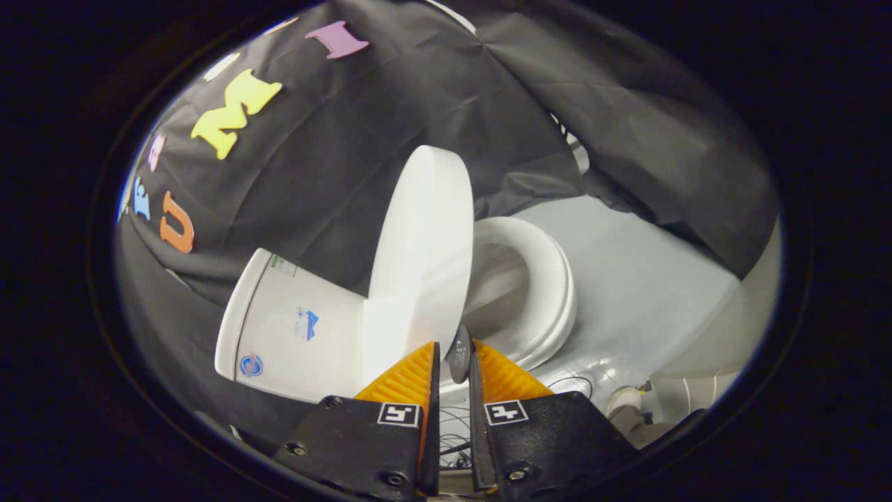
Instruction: Open the toilet lid.
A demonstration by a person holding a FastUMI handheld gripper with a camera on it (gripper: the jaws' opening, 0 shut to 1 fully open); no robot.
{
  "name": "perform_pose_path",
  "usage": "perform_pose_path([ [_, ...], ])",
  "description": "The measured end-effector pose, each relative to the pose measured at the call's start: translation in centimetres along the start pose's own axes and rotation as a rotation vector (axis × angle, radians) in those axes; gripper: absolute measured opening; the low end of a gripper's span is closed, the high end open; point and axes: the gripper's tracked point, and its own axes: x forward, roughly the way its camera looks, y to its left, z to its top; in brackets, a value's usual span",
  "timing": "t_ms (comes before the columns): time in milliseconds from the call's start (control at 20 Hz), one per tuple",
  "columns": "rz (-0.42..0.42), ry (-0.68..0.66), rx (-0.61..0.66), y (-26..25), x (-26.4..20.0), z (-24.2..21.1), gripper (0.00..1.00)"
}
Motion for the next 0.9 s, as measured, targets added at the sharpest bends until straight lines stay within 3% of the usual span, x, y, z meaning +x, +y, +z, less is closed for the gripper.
perform_pose_path([
  [900,-0.040,-0.084,-0.230,7.9,-2.9,-0.1,0.21],
])
